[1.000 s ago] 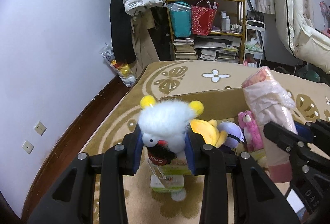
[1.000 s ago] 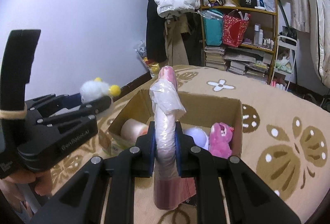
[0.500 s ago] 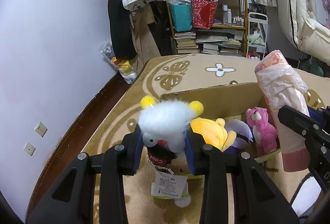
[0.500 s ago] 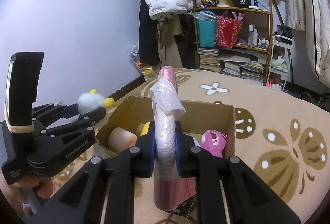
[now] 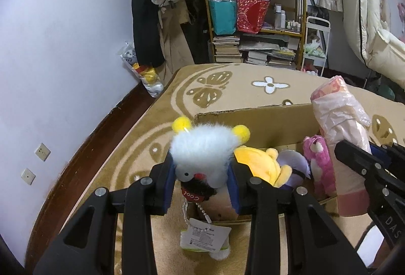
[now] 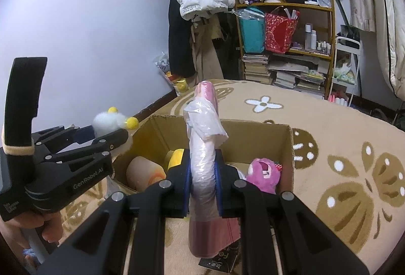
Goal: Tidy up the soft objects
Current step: 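Drop the white chick into the box with the left tool while the right tool drops the pink roll in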
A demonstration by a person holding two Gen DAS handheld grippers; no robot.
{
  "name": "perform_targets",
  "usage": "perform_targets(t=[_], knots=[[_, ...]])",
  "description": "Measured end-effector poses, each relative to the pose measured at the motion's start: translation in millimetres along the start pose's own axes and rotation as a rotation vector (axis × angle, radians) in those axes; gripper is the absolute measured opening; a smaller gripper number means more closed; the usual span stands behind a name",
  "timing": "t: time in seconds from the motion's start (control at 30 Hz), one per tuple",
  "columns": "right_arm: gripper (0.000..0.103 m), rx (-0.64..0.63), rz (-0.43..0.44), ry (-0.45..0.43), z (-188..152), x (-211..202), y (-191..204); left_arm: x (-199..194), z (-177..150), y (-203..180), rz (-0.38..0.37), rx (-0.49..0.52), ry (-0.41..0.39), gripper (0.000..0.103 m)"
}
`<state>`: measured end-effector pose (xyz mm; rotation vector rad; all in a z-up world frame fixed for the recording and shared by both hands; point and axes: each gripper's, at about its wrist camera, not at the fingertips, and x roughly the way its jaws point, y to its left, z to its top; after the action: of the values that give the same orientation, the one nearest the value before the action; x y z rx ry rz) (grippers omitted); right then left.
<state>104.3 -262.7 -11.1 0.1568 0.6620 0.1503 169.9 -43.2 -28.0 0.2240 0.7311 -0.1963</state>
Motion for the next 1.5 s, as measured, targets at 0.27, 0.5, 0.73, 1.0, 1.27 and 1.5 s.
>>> perform_targets(t=[0.27,0.5,0.73,1.0,1.27,1.5], knots=[[0.017,0.058,0.02,0.017,1,18,-15,10,4,-5,0.002,0.02,0.007,0.035],[0.017,0.087,0.016,0.001,6,26,-28,17,15,-5,-0.024,-0.007,0.01,0.035],[0.018,0.099,0.012,0.015,6,36,-32,33,14,-9,-0.036,-0.014,0.052,0.036],[0.024,0.095,0.0,0.022,3,38,-33,30,11,-13,0.01,0.017,0.034,0.077],[0.064,0.111,0.003,0.001,3,26,-32,10,11,7,0.06,-0.012,-0.003,0.099],[0.09,0.104,-0.002,-0.017,2,15,-27,-5,8,19,0.076,-0.039,-0.022,0.101]])
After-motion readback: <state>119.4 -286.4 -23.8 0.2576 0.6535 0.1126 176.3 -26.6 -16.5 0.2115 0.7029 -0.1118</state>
